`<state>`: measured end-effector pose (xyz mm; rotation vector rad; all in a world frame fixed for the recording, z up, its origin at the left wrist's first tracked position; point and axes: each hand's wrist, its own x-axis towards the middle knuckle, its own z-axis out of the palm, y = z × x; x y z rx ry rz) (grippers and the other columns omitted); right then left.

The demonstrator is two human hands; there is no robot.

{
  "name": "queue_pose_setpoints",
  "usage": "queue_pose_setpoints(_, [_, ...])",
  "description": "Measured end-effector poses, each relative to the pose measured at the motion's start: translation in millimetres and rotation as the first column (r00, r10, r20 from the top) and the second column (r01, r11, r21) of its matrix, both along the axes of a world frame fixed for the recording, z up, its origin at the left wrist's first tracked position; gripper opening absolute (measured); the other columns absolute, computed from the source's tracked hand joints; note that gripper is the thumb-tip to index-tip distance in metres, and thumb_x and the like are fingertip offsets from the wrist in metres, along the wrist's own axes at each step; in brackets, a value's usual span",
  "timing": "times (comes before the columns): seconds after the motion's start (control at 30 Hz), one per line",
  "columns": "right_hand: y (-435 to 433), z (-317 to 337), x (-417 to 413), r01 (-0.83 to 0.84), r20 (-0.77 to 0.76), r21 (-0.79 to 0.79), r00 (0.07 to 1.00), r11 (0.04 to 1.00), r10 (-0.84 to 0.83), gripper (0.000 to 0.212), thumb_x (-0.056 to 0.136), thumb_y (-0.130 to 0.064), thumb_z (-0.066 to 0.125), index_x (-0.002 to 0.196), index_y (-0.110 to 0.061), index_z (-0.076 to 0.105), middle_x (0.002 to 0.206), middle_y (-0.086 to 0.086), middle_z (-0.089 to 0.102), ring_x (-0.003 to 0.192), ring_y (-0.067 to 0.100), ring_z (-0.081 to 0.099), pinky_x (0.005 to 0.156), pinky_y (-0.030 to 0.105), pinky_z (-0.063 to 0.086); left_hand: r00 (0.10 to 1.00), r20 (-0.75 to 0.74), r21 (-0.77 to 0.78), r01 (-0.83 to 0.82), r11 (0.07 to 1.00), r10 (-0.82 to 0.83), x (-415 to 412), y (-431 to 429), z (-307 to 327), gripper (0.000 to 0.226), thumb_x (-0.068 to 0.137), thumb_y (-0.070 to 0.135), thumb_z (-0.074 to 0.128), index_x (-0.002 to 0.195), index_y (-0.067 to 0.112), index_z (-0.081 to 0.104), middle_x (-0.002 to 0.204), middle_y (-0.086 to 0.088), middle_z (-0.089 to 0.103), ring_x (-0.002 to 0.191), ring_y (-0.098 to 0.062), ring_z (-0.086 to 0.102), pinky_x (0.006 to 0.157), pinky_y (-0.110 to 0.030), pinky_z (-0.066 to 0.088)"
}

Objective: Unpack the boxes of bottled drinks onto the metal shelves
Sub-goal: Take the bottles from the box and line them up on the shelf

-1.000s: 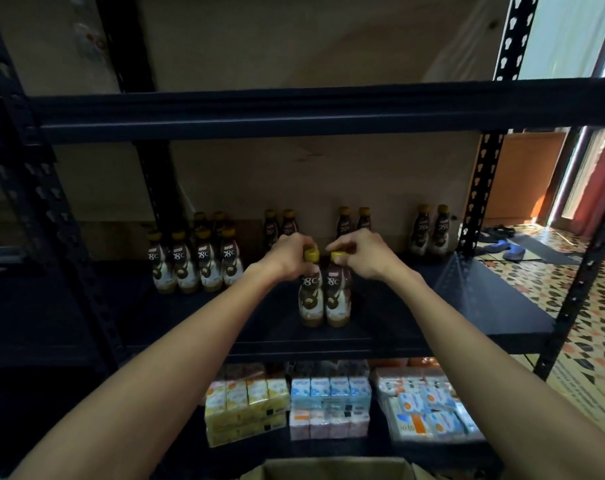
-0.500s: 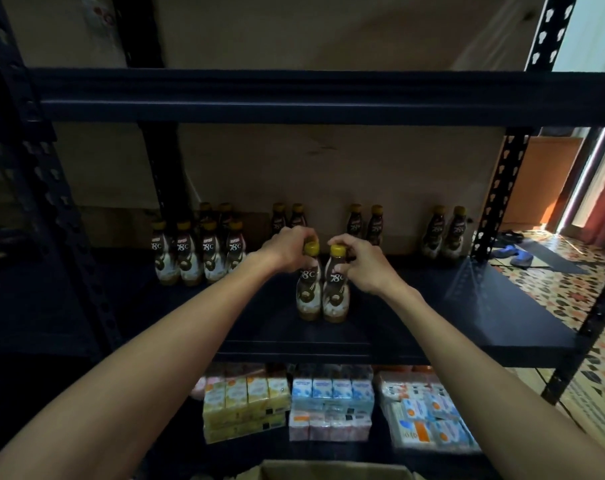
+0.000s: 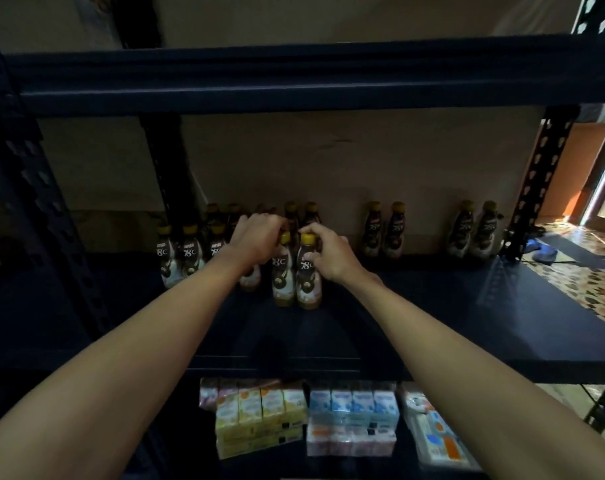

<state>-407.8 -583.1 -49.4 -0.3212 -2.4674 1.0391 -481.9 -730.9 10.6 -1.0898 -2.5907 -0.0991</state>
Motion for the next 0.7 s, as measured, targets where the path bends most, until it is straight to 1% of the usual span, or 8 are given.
queue_pose_setpoints(0.13, [-1.5, -1.4, -24.4, 0.047, 0.022, -0.002, 0.999, 0.999, -0.047, 0.038, 0.09, -0.019, 0.072, 0.126, -0.024, 0.06, 0.124, 0.011, 0.061, 0.121, 0.026, 0.055, 0.1, 0.03, 0.044, 1.0, -0.018, -0.045, -0.014, 0.999, 0.014, -19.2, 1.3, -0.6, 0.032, 0.092, 0.033, 0.066, 0.119, 0.018, 0.057, 0.119, -0.005, 0.064, 0.111, -0.024, 0.06, 0.084, -0.035, 0.042])
queue_pose_setpoints(0.23, [-0.6, -1.0, -37.5, 0.078, 0.044, -0.013, 0.996, 0.997, -0.078, 0.019, 0.093, -0.02, 0.07, 0.11, -0.017, 0.063, 0.119, 0.013, 0.06, 0.109, 0.026, 0.059, 0.093, 0.03, 0.049, 1.0, 0.016, -0.073, -0.022, 0.997, 0.023, -30.2, 2.8, -1.1, 0.033, 0.096, 0.031, 0.061, 0.125, 0.016, 0.053, 0.121, -0.007, 0.062, 0.113, -0.025, 0.059, 0.082, -0.033, 0.041])
queue_pose_setpoints(0.27, [0.0, -0.3, -39.8, 0.085, 0.05, -0.019, 0.995, 0.996, -0.084, 0.017, 0.093, -0.021, 0.07, 0.107, -0.016, 0.063, 0.118, 0.013, 0.06, 0.106, 0.026, 0.061, 0.092, 0.033, 0.053, 0.999, 0.036, -0.08, -0.024, 0.996, 0.027, -34.0, 3.3, -1.6, 0.036, 0.097, 0.03, 0.06, 0.129, 0.016, 0.051, 0.123, -0.008, 0.061, 0.114, -0.025, 0.058, 0.083, -0.034, 0.04])
queue_pose_setpoints(0.33, [1.5, 1.2, -44.2, 0.089, 0.061, -0.015, 0.994, 0.996, -0.088, 0.02, 0.094, -0.023, 0.07, 0.109, -0.013, 0.063, 0.116, 0.012, 0.061, 0.104, 0.027, 0.064, 0.092, 0.037, 0.055, 0.996, 0.082, -0.084, -0.023, 0.996, 0.03, -40.8, 3.9, -1.7, 0.042, 0.097, 0.031, 0.059, 0.135, 0.016, 0.046, 0.126, -0.01, 0.059, 0.117, -0.027, 0.057, 0.085, -0.036, 0.041])
queue_pose_setpoints(0.5, [2.8, 2.3, -51.4, 0.099, 0.078, -0.009, 0.992, 0.995, -0.098, 0.024, 0.094, -0.025, 0.069, 0.111, -0.008, 0.066, 0.112, 0.01, 0.066, 0.102, 0.026, 0.065, 0.091, 0.038, 0.055, 0.99, 0.139, -0.08, -0.019, 0.997, 0.03, -49.6, 4.9, -0.1, 0.053, 0.097, 0.03, 0.059, 0.144, 0.017, 0.037, 0.137, -0.011, 0.05, 0.123, -0.029, 0.052, 0.095, -0.042, 0.044])
queue_pose_setpoints(0.57, [2.4, 0.5, -51.9, 0.098, 0.073, -0.021, 0.993, 0.995, -0.096, 0.023, 0.095, -0.025, 0.069, 0.11, -0.008, 0.066, 0.11, 0.009, 0.066, 0.101, 0.024, 0.065, 0.088, 0.036, 0.054, 0.987, 0.156, -0.077, -0.023, 0.997, 0.035, -52.4, 4.3, -1.9, 0.053, 0.097, 0.031, 0.059, 0.144, 0.017, 0.037, 0.135, -0.012, 0.052, 0.121, -0.03, 0.054, 0.095, -0.042, 0.046])
queue_pose_setpoints(0.63, [1.2, -1.9, -50.0, 0.093, 0.051, -0.032, 0.994, 0.995, -0.092, 0.02, 0.096, -0.023, 0.067, 0.109, -0.007, 0.066, 0.107, 0.008, 0.066, 0.096, 0.021, 0.064, 0.08, 0.03, 0.05, 0.987, 0.161, -0.061, -0.016, 0.998, 0.026, -55.1, 2.8, -5.2, 0.052, 0.097, 0.031, 0.06, 0.143, 0.018, 0.04, 0.13, -0.012, 0.057, 0.117, -0.03, 0.057, 0.093, -0.042, 0.048])
queue_pose_setpoints(0.7, [0.2, -4.4, -48.3, 0.092, 0.031, -0.05, 0.995, 0.994, -0.091, 0.02, 0.097, -0.022, 0.066, 0.109, -0.007, 0.065, 0.108, 0.009, 0.065, 0.097, 0.022, 0.065, 0.081, 0.03, 0.051, 0.988, 0.15, -0.051, -0.01, 0.999, 0.018, -54.5, 1.5, -7.3, 0.05, 0.097, 0.031, 0.059, 0.142, 0.019, 0.042, 0.129, -0.011, 0.059, 0.116, -0.03, 0.058, 0.093, -0.042, 0.049])
